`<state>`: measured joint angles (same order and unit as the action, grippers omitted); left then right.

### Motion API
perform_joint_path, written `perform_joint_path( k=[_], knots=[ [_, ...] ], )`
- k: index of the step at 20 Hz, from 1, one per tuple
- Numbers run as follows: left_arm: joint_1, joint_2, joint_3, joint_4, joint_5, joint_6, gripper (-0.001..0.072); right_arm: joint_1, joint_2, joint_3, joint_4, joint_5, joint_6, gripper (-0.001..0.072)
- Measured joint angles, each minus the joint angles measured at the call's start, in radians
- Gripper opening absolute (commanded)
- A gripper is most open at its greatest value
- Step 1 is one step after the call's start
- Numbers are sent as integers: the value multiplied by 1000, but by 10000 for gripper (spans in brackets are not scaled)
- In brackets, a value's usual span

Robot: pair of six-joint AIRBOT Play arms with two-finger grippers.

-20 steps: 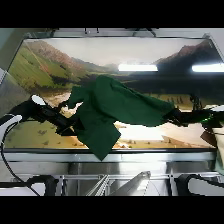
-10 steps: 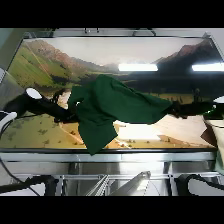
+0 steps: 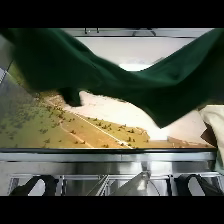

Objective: Fold the shirts.

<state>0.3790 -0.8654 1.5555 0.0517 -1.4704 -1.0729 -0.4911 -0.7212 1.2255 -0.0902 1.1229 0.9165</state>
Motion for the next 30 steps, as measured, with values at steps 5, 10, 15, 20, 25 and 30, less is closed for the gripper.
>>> perform_joint_path(
  k=[5,10,15,20,25,30],
  knots=[
    [373,94,282,-145,54,-72,29,-109,180,174,-7,-172,1,19],
    [371,-79,459,-92,-9,-153,29,-141,115,240,-137,-91,65,19],
    [140,-317,376,175,-71,-168,29,-53,-116,126,-231,80,95,19],
    [-37,-606,229,426,-69,-119,28,69,-425,-39,-287,62,41,19],
    [-89,-941,202,528,-10,-59,27,185,-799,-73,-211,-48,-106,19],
    [-101,-1218,398,547,13,-40,26,218,-1037,-5,-23,-132,-253,19]
  ],
)
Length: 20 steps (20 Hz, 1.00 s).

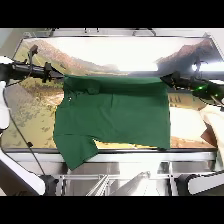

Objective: Fold the shirts.

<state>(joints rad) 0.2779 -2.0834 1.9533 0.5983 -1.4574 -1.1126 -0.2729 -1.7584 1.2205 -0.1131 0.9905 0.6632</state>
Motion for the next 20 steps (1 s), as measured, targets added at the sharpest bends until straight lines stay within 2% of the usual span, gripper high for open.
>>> perform_joint_path(
  k=[4,11,15,16,17,18,19,20],
  knots=[
    [3,-82,75,6,-8,-1,25,1,-57,29,-31,9,-19,19],
    [16,-98,55,80,-165,-8,23,1,-74,35,-311,164,135,18],
    [-5,-100,53,142,-205,-27,16,5,-75,0,-378,191,187,20],
    [-12,-100,53,155,-209,-28,28,5,-75,-9,-386,188,201,52],
    [-17,-100,53,166,-211,-28,136,5,-75,-14,-391,183,209,319],
    [-21,-100,53,173,-212,-32,300,2,-75,-18,-396,183,224,499],
    [-23,-100,56,179,-218,-49,300,-5,-74,-20,-392,194,237,496],
    [-21,-100,63,190,-219,-71,300,-16,-71,-19,-399,202,250,412]
  ],
)
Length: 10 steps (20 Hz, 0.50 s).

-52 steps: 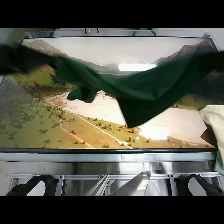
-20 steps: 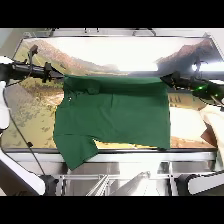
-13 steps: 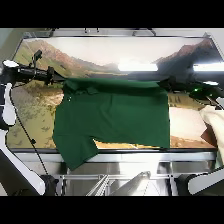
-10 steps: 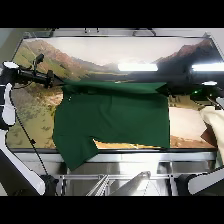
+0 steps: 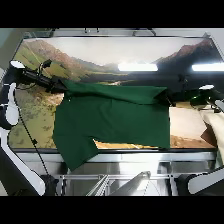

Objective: Fold the shirts.

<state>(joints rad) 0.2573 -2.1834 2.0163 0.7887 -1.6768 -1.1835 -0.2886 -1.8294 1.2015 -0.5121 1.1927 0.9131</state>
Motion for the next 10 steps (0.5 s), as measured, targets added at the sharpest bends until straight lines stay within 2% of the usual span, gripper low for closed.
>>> perform_joint_path(
  k=[1,2,5,7,8,9,10],
  knots=[
    [7,0,13,16,-9,-38,299,-16,2,1,-7,24,12,171],
    [18,1,26,31,-21,-76,299,-40,9,3,-12,59,24,169],
    [66,47,0,59,-62,-159,297,-129,69,-3,-32,180,44,170],
    [101,127,-102,69,-71,-175,297,-192,148,-45,-77,231,56,171],
    [117,178,-174,72,-69,-173,297,-218,196,-86,-116,244,58,229],
    [137,243,-267,76,-57,-161,298,-246,258,-144,-165,246,64,359],
    [154,306,-361,77,-37,-146,298,-269,319,-206,-209,231,66,412]
  ],
)
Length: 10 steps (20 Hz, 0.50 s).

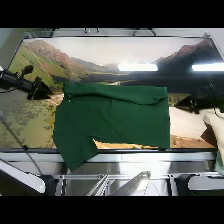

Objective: Fold the shirts.

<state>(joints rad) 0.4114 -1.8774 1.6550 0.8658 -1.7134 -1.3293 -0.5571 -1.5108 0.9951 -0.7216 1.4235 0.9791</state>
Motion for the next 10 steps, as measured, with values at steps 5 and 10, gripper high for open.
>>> perform_joint_path(
  k=[5,10],
  knots=[
    [103,317,-482,6,122,55,298,-34,244,-362,-131,-205,16,412],
    [178,536,-778,40,206,64,298,69,269,-521,-85,-312,27,408]
  ],
)
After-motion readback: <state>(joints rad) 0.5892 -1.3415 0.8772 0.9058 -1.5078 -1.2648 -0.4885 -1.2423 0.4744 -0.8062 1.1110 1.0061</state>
